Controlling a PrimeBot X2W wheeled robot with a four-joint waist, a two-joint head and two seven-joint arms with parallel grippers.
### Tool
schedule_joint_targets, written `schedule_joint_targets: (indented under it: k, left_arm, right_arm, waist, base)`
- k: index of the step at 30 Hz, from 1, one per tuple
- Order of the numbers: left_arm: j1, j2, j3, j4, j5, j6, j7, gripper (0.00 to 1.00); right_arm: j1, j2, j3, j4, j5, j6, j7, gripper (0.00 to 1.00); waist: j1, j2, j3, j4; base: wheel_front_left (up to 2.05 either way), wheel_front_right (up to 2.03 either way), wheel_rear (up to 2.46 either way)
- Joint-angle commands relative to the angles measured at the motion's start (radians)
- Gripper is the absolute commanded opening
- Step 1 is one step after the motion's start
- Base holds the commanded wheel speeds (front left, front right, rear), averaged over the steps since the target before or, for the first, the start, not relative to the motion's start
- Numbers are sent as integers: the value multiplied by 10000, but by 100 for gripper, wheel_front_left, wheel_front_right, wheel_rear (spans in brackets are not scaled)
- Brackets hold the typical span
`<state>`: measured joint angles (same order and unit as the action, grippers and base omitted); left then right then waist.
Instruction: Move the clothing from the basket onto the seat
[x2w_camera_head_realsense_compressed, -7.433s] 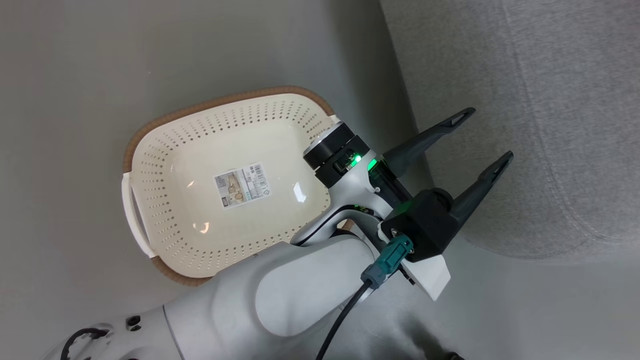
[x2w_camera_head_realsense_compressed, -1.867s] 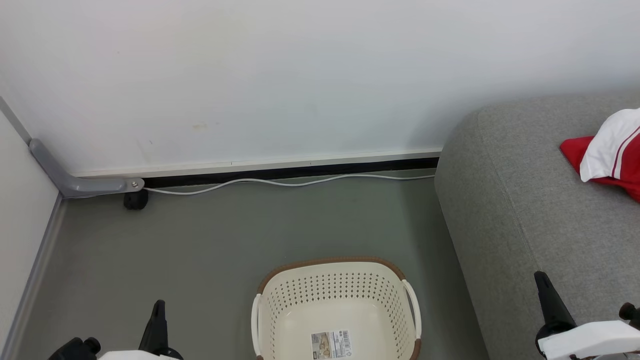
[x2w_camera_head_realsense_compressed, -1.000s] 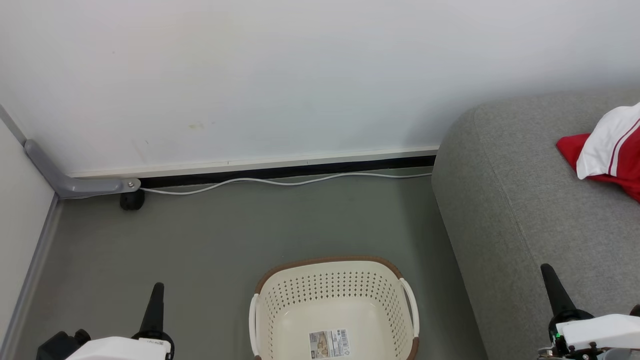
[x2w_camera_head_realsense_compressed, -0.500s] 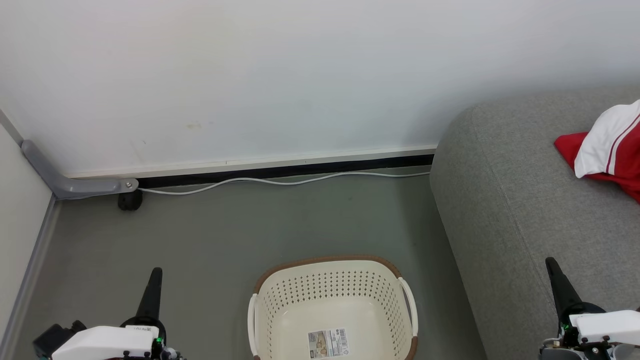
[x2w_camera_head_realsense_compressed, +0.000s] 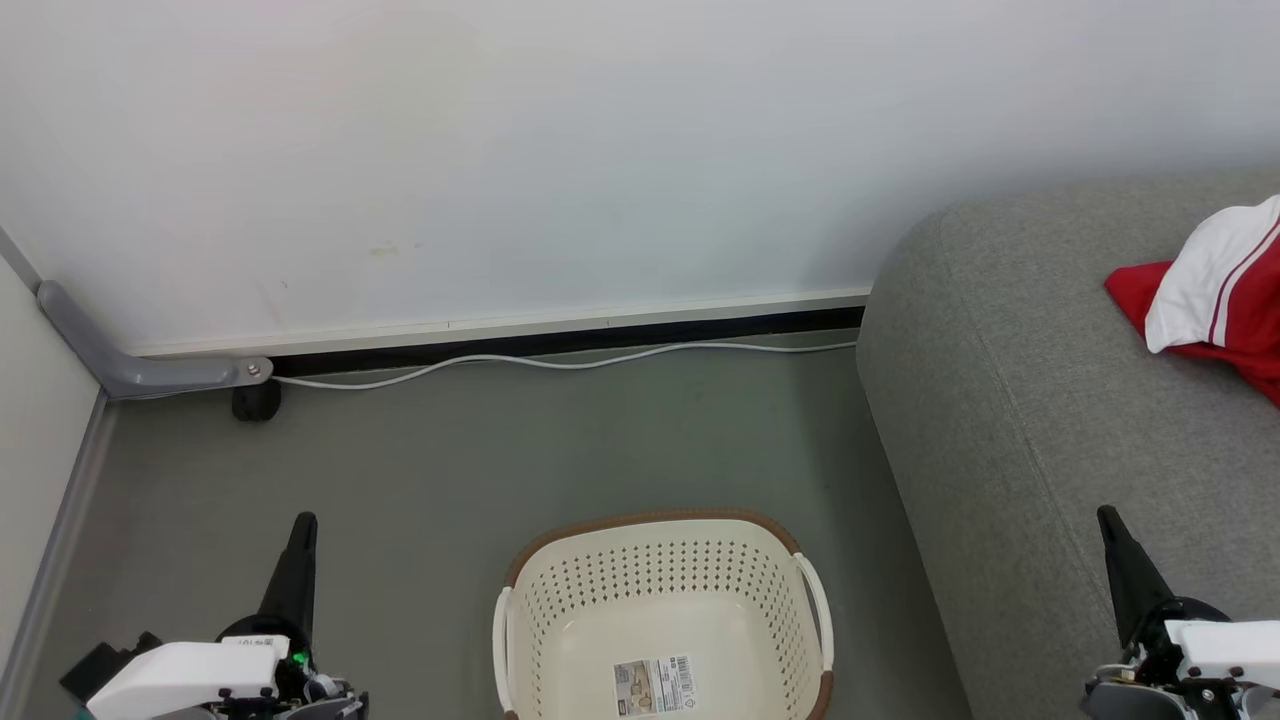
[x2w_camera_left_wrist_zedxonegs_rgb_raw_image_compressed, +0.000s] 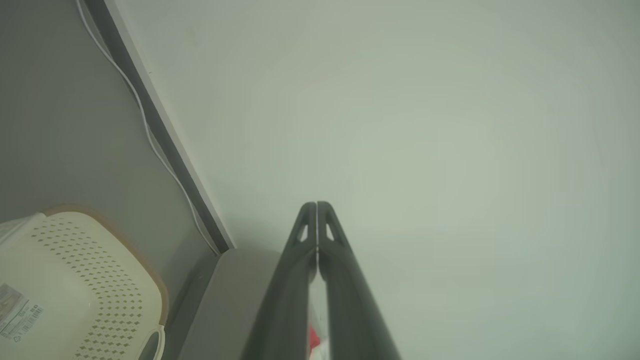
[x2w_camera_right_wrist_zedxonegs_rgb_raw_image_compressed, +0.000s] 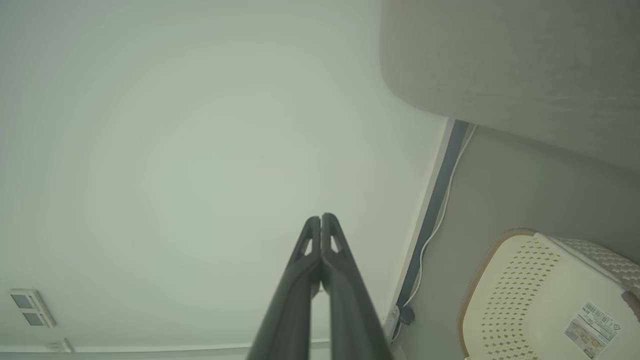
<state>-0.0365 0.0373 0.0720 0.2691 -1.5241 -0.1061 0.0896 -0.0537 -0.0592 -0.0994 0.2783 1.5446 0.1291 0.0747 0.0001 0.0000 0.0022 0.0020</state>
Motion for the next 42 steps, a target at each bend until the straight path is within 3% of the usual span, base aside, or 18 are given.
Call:
schedule_joint_targets:
  k: [1,6,42]
  left_arm:
    - [-624,126,365,-238,-355,-162,113,0]
    - [-717,129,421,-236,-843,-245,238,0]
    - [-716,129,419,-238,-844,-245,237,0]
  right_arm:
    - [-494,-55,69,-320,313,15,186,0]
    - [-533,21,-56,-340,712,16,314,0]
    - [-537,49,-97,-338,678,16,348,0]
  waist:
    - [-1,0,2,-5]
    - [-1,0,9,-20]
    - [-1,0,9,-20]
  base:
    - [0,0,0]
    - [0,0,0]
    - [0,0,0]
